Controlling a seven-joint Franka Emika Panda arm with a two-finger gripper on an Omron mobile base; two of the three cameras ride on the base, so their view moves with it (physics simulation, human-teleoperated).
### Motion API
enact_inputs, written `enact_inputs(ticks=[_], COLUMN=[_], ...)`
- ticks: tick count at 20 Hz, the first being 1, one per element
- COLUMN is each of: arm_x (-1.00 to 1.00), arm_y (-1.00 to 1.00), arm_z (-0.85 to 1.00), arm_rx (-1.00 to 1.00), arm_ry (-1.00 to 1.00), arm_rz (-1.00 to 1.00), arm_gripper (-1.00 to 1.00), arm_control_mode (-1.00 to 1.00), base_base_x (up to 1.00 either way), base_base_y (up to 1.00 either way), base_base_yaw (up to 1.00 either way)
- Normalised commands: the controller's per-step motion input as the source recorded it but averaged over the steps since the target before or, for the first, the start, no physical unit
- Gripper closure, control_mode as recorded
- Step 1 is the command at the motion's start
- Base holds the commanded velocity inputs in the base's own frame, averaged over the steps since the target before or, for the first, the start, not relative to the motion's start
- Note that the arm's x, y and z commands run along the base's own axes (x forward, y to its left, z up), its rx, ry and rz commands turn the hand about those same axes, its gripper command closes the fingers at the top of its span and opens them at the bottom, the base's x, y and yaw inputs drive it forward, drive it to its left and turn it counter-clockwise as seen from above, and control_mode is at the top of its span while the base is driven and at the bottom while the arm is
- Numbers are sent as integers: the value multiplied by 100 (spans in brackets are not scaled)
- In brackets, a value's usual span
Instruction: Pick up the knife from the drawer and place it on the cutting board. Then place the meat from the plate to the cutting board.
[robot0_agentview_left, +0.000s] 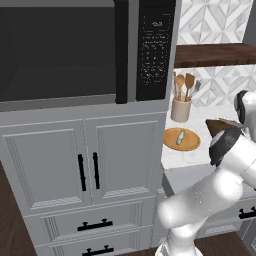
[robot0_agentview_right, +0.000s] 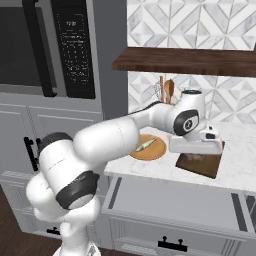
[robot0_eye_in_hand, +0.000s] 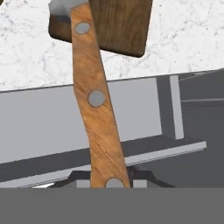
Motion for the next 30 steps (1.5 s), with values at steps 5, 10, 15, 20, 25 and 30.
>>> enact_inputs(ticks=[5, 10, 15, 20, 25, 30], arm_x=[74, 56, 17, 23, 34, 27], arm_y=[-25, -18, -33, -6, 0, 0], arm_z=[-65, -62, -41, -11, -44, -67], arm_rx=[0, 0, 0, 0, 0, 0], arm_ry=[0, 0, 0, -1, 0, 0], arm_rz=[-24, -6, 0, 1, 0, 0], arm_gripper=[100, 100, 100, 100, 100, 100], arm_control_mode=[-100, -100, -100, -100, -100, -100], base_base_x=[0, 0, 0, 0, 0, 0], base_base_y=[0, 0, 0, 0, 0, 0], base_base_yaw=[0, 0, 0, 0, 0, 0])
